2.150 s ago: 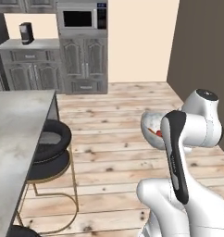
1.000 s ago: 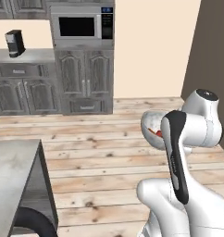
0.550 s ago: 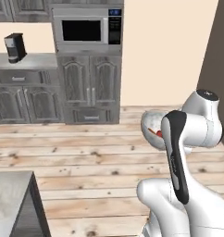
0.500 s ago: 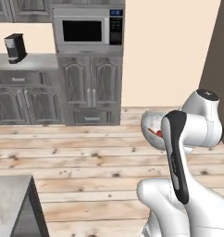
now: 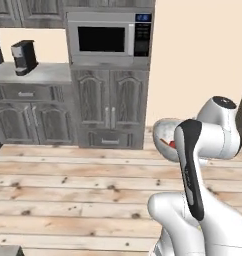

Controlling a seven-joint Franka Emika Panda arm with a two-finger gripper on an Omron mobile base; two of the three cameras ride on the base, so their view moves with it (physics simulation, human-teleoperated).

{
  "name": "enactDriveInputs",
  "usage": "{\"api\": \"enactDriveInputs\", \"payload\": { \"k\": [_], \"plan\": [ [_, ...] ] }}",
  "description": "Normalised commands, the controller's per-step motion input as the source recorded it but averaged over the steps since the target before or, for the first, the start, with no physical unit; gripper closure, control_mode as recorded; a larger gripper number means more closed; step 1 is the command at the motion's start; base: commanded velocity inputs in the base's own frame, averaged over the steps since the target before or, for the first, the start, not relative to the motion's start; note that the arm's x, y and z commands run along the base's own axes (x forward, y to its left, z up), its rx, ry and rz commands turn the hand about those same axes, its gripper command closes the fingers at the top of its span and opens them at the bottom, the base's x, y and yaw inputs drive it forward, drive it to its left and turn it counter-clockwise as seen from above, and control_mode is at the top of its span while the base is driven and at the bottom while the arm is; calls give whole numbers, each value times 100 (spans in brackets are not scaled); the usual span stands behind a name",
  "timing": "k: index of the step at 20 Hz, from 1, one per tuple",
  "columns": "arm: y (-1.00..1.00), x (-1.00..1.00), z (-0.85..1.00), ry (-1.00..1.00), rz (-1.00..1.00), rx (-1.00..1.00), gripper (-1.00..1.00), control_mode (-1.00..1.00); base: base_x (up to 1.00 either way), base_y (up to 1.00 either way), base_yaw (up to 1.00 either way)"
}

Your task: Pick the chicken drumstick and bell pepper from their plates and place them in the bowl. Then put the bowl in the fridge.

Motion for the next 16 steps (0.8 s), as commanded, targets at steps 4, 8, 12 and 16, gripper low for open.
{"api": "enactDriveInputs", "payload": {
  "k": [4,8,12,16],
  "plan": [
    [0,0,0,0,0,0,100,100,81,1,41],
    [0,0,0,0,0,0,100,100,70,0,53],
    [0,0,0,0,0,0,100,100,68,0,55],
    [0,0,0,0,0,0,100,100,69,0,55]
  ]
}}
